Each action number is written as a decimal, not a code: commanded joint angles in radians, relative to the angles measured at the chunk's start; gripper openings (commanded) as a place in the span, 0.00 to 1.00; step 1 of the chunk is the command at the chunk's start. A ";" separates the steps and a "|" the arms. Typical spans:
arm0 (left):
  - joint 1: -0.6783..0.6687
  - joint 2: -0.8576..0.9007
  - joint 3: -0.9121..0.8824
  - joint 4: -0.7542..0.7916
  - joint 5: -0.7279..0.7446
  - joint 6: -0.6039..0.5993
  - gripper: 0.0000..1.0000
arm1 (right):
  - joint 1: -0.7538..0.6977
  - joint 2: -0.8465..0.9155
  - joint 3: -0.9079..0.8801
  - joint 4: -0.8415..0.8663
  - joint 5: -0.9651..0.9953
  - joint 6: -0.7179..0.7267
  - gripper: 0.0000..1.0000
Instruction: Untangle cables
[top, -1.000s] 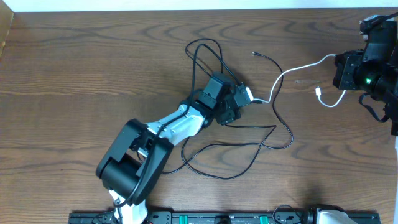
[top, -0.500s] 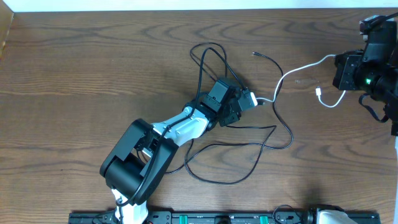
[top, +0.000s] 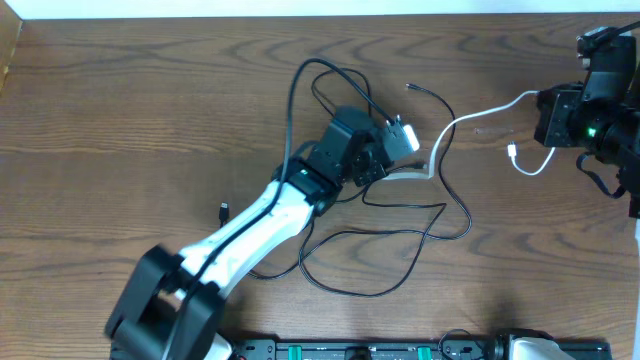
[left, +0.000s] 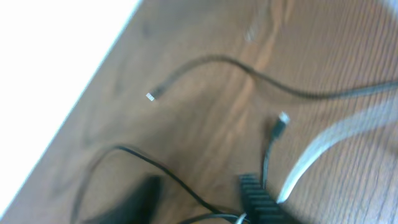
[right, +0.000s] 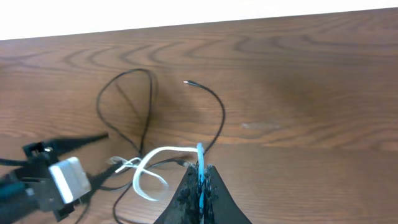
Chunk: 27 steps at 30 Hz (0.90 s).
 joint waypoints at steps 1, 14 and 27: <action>0.002 -0.024 0.021 -0.007 -0.006 -0.008 0.71 | -0.002 -0.003 0.014 0.012 -0.149 -0.066 0.01; 0.002 0.000 0.021 -0.048 0.002 -0.008 0.83 | -0.002 -0.003 0.014 0.162 -0.612 -0.100 0.01; -0.002 0.009 0.021 -0.050 0.142 -0.009 0.87 | -0.002 -0.003 0.014 0.428 -0.727 0.139 0.01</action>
